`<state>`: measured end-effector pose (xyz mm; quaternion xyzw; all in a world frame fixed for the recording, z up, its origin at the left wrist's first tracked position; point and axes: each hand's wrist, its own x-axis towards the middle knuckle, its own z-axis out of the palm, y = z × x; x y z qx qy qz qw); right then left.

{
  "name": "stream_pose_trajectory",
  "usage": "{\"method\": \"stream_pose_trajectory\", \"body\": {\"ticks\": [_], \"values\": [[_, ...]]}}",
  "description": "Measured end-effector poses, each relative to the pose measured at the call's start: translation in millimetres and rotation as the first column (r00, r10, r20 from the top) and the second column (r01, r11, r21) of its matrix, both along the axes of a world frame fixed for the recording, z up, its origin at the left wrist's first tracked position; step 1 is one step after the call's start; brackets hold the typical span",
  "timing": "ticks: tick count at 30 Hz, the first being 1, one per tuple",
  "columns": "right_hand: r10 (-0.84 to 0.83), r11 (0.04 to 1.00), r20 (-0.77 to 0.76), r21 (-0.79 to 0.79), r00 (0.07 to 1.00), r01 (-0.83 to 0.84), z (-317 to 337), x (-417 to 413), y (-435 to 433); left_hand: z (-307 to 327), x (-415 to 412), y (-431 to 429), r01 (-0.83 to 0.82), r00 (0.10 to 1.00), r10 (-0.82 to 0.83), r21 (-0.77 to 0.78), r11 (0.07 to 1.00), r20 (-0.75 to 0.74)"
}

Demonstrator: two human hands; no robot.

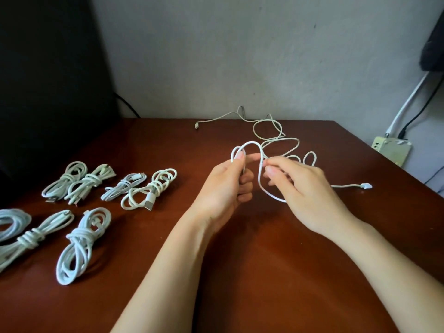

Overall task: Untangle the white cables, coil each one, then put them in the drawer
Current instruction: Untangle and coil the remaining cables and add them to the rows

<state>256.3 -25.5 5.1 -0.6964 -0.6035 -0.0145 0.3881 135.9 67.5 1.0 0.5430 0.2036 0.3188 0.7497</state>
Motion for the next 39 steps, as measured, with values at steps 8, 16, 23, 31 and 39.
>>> {"method": "stream_pose_trajectory", "body": {"ticks": [8, 16, 23, 31, 39], "values": [[0.129, 0.991, -0.406, 0.096, 0.905, -0.098, 3.1, -4.6, 5.3, -0.1, -0.9, -6.2, 0.081, 0.995, -0.075, 0.121, 0.989, -0.06], [0.162, 0.969, -0.39, 0.237, 0.907, -0.071, 5.7, -4.8, 3.8, 1.4, -3.5, -6.3, 0.068, 0.995, -0.058, 0.125, 0.99, -0.081], [0.137, 0.975, -0.323, 0.21, 0.936, -0.07, 3.9, -7.0, 3.4, 2.8, -3.2, -9.5, 0.193, 0.981, -0.194, 0.062, 0.979, 0.009], [0.067, 0.987, -0.35, 0.163, 0.934, -0.01, 2.4, -6.2, 4.5, 4.9, -0.7, -6.7, 0.308, 0.948, -0.299, -0.077, 0.948, 0.113], [-0.064, 0.992, -0.342, 0.084, 0.938, 0.098, 4.8, -8.9, 4.3, 6.4, -3.0, -7.3, 0.323, 0.939, -0.304, -0.104, 0.941, 0.161]]}}
